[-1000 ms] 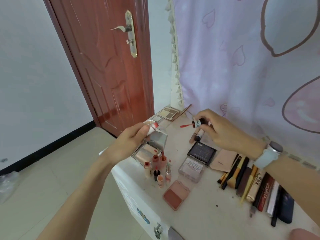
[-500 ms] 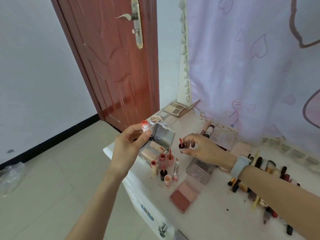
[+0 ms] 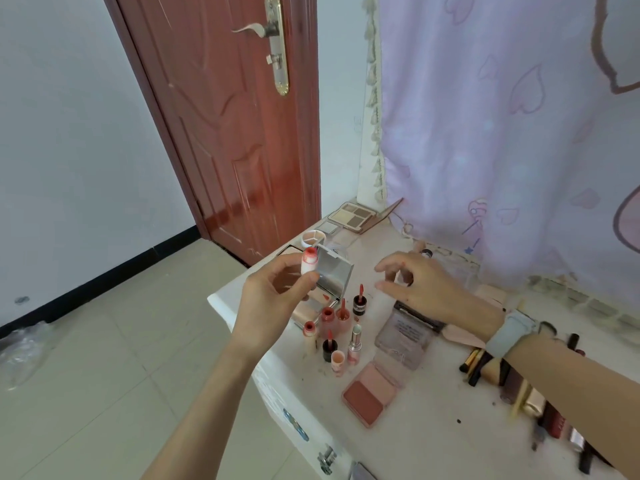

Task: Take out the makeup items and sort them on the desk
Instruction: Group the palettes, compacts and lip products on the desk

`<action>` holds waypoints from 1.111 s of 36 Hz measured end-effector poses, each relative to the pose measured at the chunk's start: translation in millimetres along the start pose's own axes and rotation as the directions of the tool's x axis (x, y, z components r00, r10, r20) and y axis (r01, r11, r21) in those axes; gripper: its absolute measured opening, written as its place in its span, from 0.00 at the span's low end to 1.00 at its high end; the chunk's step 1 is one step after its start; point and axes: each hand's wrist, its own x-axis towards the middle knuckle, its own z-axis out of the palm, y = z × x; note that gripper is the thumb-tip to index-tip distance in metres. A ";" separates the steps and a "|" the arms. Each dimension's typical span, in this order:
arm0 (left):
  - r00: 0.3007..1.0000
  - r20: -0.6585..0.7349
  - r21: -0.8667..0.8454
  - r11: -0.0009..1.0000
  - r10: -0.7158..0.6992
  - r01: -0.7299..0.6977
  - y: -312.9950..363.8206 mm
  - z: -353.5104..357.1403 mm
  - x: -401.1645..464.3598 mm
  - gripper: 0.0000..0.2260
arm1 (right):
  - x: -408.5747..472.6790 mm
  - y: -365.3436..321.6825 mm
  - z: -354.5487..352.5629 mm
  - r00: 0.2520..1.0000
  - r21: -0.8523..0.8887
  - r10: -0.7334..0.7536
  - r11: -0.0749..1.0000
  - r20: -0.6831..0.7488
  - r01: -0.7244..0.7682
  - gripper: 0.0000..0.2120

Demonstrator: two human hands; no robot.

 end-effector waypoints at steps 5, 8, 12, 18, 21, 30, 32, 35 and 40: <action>0.998 0.011 0.124 0.990 0.066 -0.067 9.7 15.5 -2.7 0.13 | -7.4 -47.2 -21.8 0.996 0.308 -0.084 0.947 -0.021 0.086 0.06; 0.987 -0.009 0.200 0.967 0.161 -0.156 17.5 25.7 -6.6 0.14 | -10.3 -65.1 -20.4 0.994 0.391 -0.109 0.916 0.025 0.090 0.09; 0.972 -0.022 0.227 0.948 0.236 -0.225 22.2 32.5 -9.9 0.10 | -11.9 -70.9 -18.7 0.995 0.423 -0.091 0.901 -0.036 0.098 0.08; 0.967 -0.050 0.241 0.942 0.251 -0.232 29.4 29.1 -10.9 0.23 | -9.8 -66.3 -24.5 0.990 0.335 -0.091 0.934 -0.110 0.123 0.08; 0.935 -0.164 0.356 0.903 0.314 -0.241 19.2 14.8 -12.4 0.24 | -12.9 -52.3 -30.9 0.995 0.215 -0.053 0.974 -0.083 0.070 0.04; 0.839 -0.538 0.337 0.933 0.080 0.127 -56.7 -13.5 -26.4 0.14 | -15.8 -13.7 -9.5 0.975 0.108 0.138 0.982 0.176 -0.158 0.05; 0.852 -0.523 0.393 0.896 0.032 0.207 -69.4 -12.5 -28.4 0.16 | -12.7 -11.4 -4.0 0.966 0.107 0.150 0.979 0.210 -0.175 0.06; 0.867 -0.489 0.486 0.796 -0.093 0.360 -80.4 -7.0 -28.6 0.20 | -9.5 -11.4 3.1 0.953 0.095 0.160 0.977 0.255 -0.190 0.06; 0.888 -0.429 0.581 0.701 -0.168 0.413 -93.1 0.2 -25.3 0.26 | -5.8 -12.5 8.5 0.945 0.023 0.173 0.982 0.279 -0.187 0.06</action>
